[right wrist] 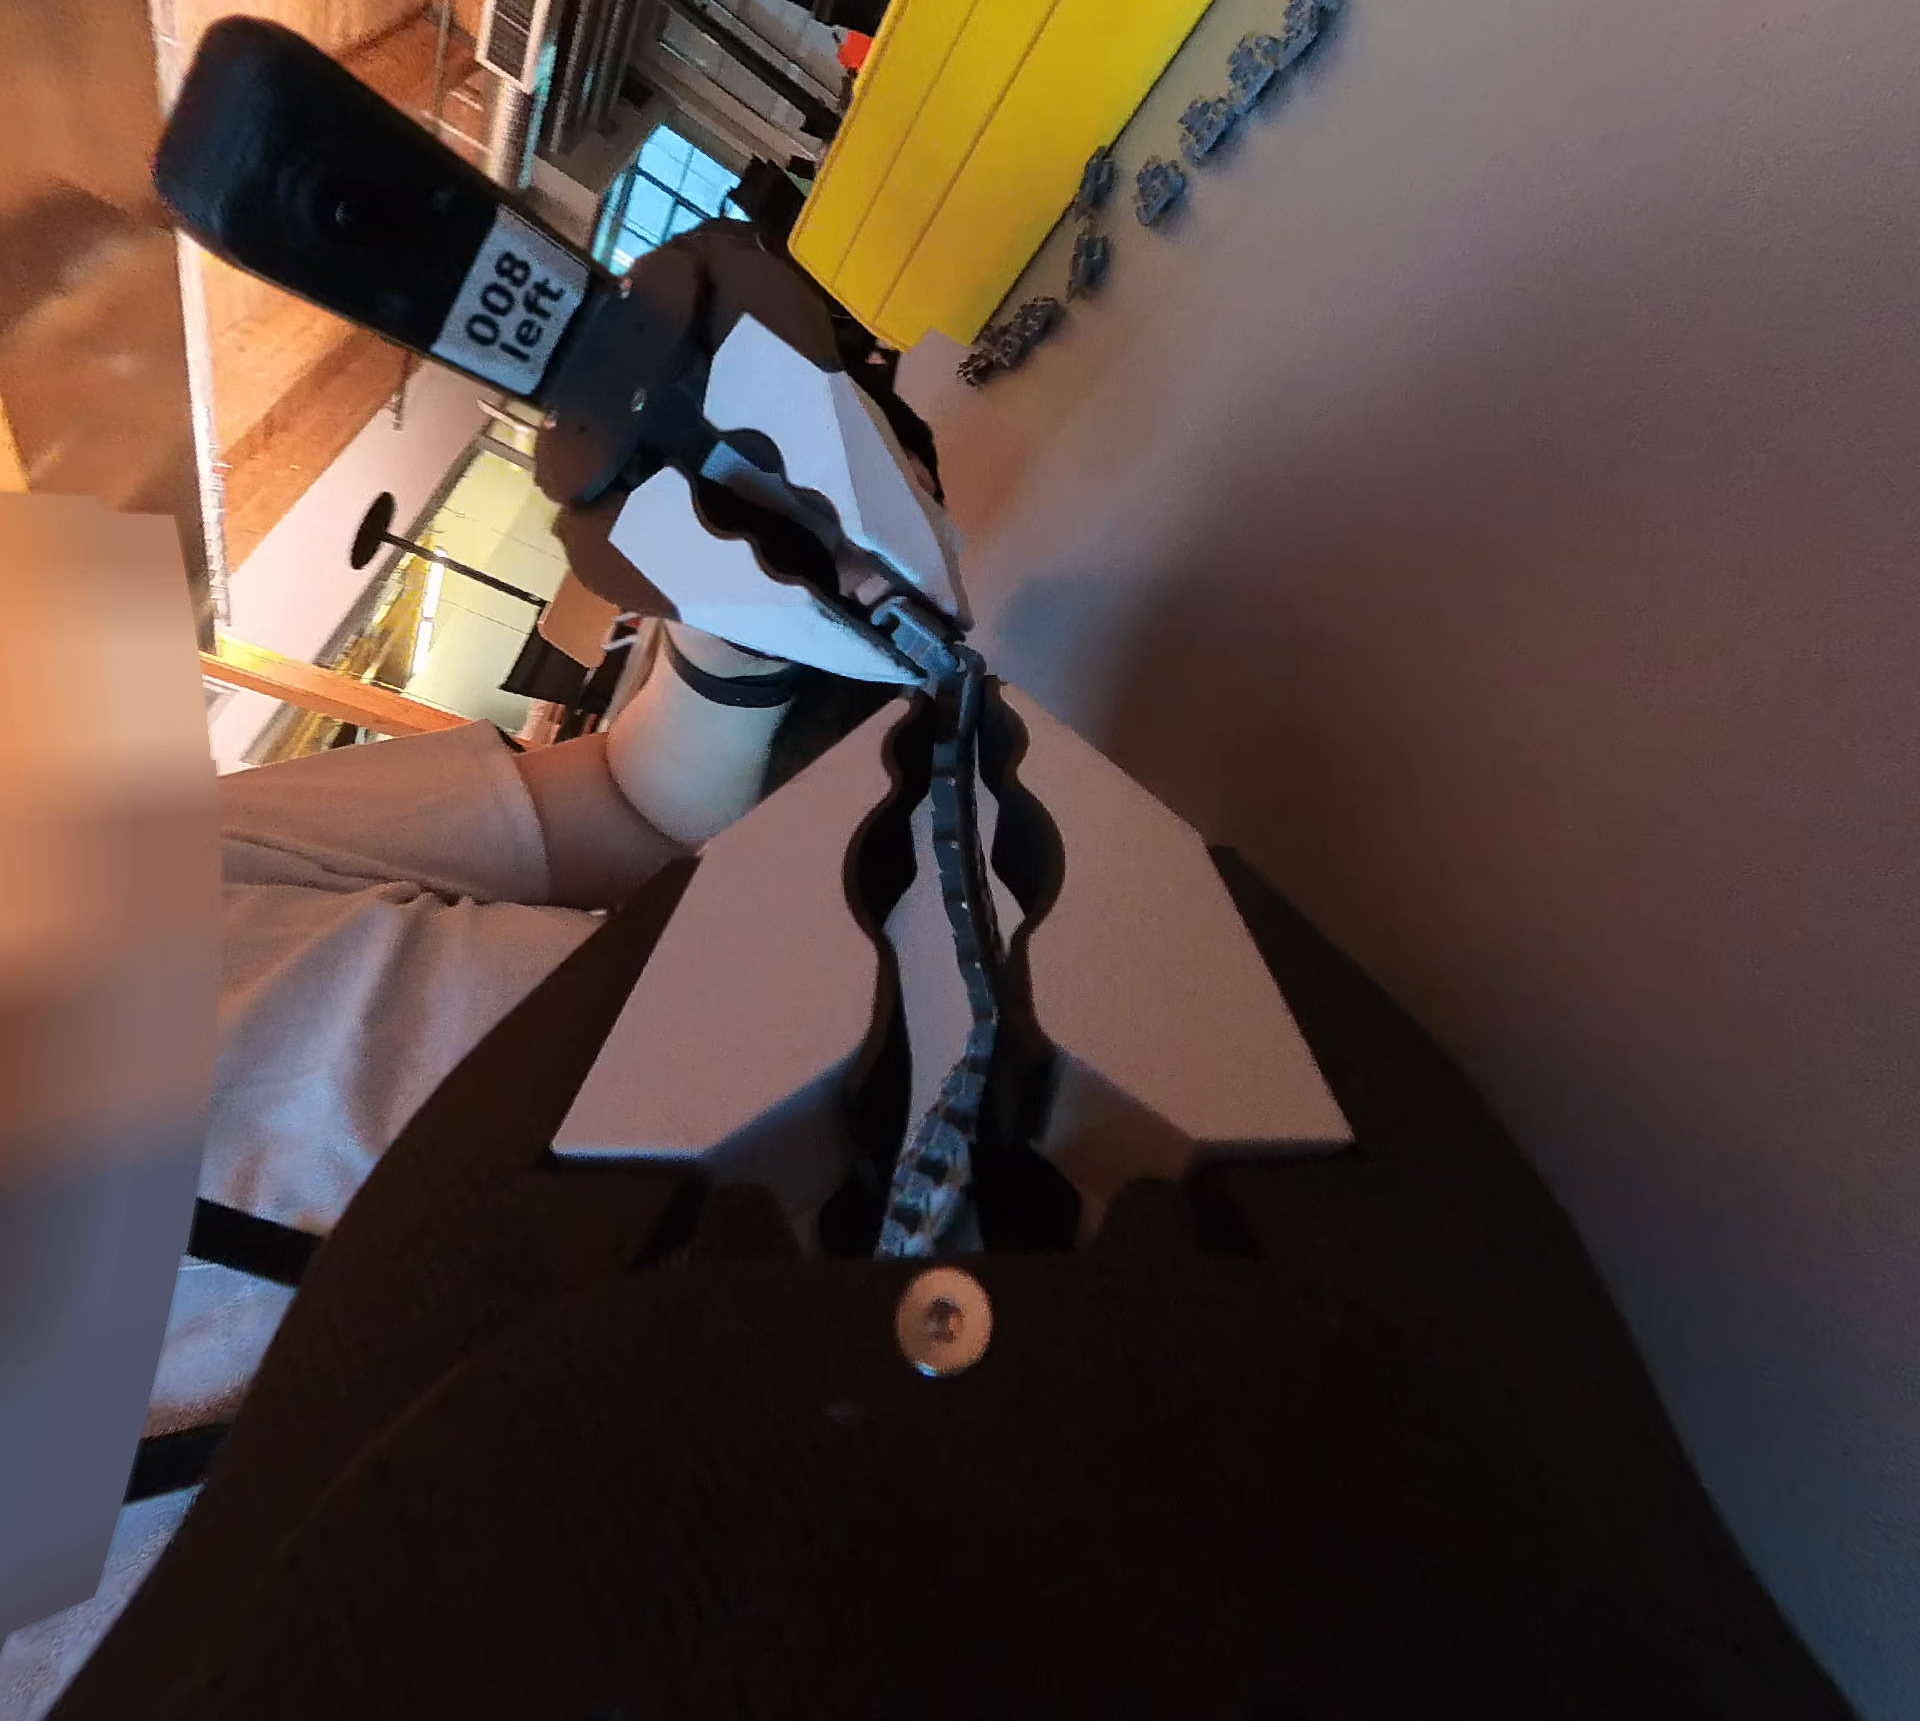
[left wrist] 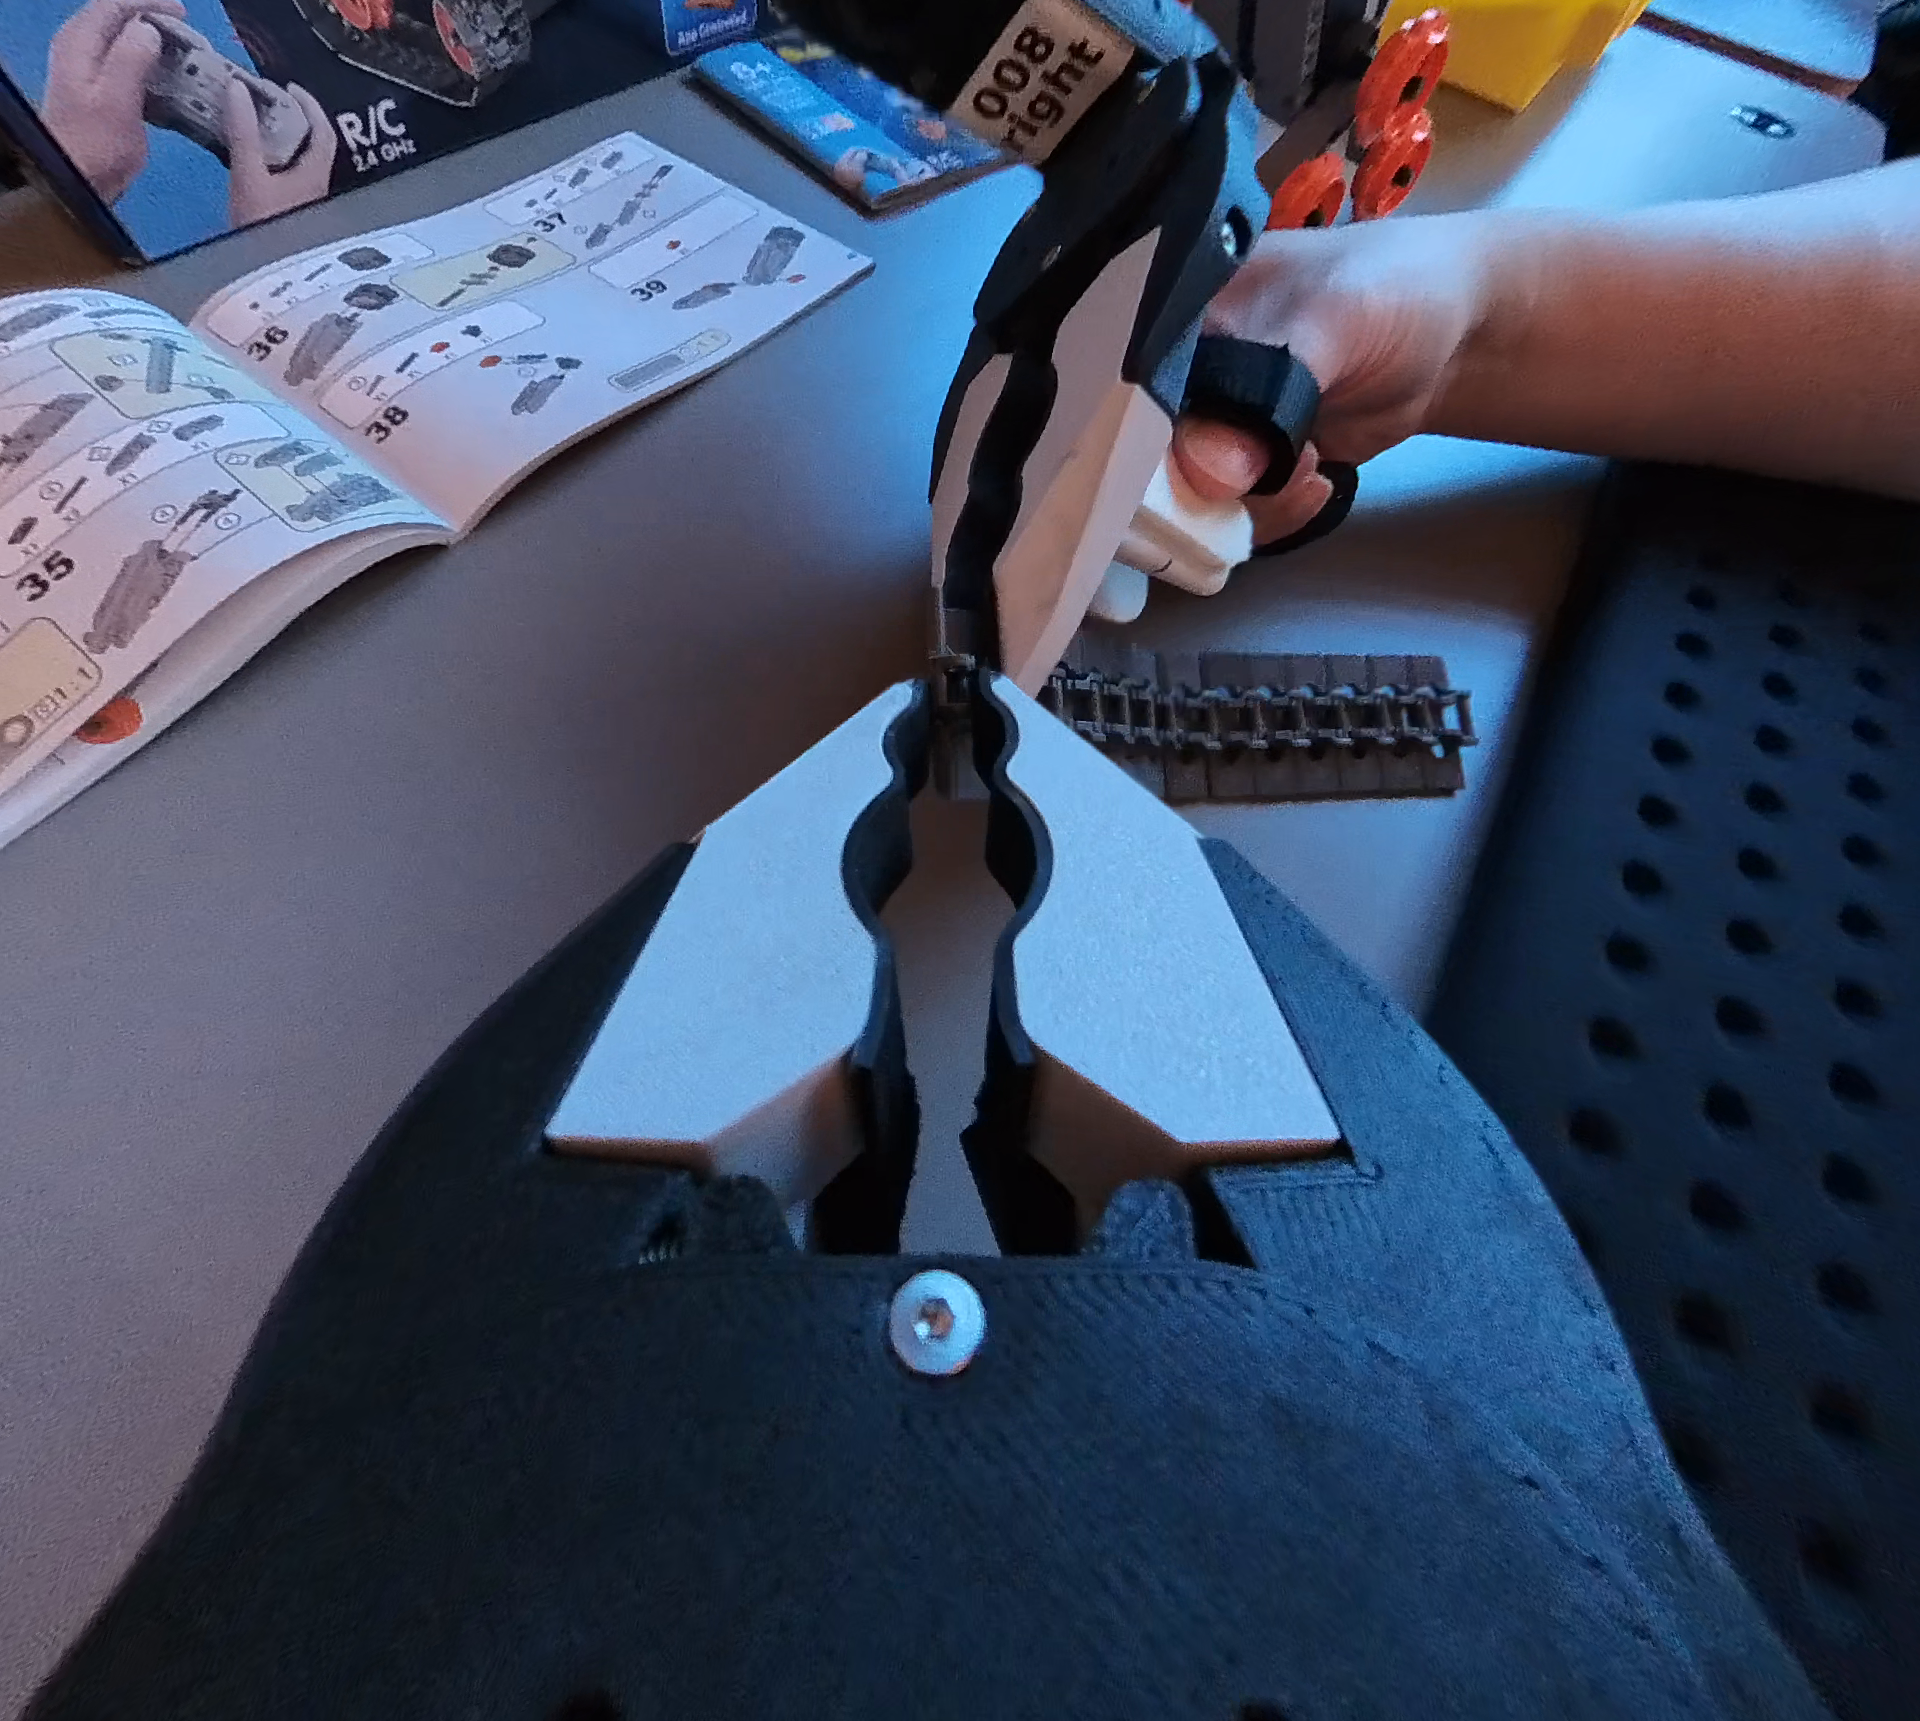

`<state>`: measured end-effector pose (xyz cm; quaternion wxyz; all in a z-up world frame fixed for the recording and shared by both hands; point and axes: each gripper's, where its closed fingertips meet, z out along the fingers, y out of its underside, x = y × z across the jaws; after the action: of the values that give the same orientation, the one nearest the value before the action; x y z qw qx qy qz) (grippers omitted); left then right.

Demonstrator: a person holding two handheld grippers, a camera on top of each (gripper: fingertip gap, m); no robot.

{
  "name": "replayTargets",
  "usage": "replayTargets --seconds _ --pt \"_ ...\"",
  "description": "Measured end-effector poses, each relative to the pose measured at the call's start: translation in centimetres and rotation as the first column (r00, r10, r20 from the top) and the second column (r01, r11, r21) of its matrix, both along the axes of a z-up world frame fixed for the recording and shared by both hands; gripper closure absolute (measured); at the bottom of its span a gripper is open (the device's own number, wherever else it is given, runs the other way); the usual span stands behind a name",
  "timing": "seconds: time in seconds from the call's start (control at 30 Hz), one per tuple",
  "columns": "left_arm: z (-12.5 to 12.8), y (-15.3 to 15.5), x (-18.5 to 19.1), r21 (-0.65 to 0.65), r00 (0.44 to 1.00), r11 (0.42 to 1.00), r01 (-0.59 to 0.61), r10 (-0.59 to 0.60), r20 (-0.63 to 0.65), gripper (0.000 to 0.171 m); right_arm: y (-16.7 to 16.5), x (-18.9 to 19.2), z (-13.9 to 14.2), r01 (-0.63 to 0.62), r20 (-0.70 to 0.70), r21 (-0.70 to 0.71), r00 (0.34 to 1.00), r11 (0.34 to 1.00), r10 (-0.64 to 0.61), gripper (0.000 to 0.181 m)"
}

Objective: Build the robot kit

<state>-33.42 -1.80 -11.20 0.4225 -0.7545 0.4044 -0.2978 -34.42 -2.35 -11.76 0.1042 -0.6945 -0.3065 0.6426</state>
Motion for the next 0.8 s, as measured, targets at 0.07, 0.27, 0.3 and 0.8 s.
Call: replayTargets --seconds 0.07,0.27,0.3,0.8 --pt "-0.44 -0.04 -0.12 -0.004 1.0 1.0 -0.013 0.013 -0.016 0.166 0.11 -0.03 -0.16 0.013 0.016 0.036 1.0 0.999 -0.014 0.176" --pt "-0.77 -0.02 -0.26 0.039 0.998 0.998 -0.042 0.044 -0.045 0.166 0.14 -0.16 -0.42 0.027 0.042 0.086 0.999 0.996 -0.031 0.176" --pt "-0.75 0.02 -0.24 0.048 0.998 0.998 -0.045 0.048 -0.05 0.166 0.17 -0.16 -0.42 0.029 0.042 0.091 0.999 0.995 -0.033 0.176" --pt "-0.84 0.32 -0.26 0.153 0.985 0.984 -0.088 0.109 -0.134 0.166 0.35 -0.23 -0.44 0.059 0.05 0.162 0.996 0.985 -0.068 0.176"
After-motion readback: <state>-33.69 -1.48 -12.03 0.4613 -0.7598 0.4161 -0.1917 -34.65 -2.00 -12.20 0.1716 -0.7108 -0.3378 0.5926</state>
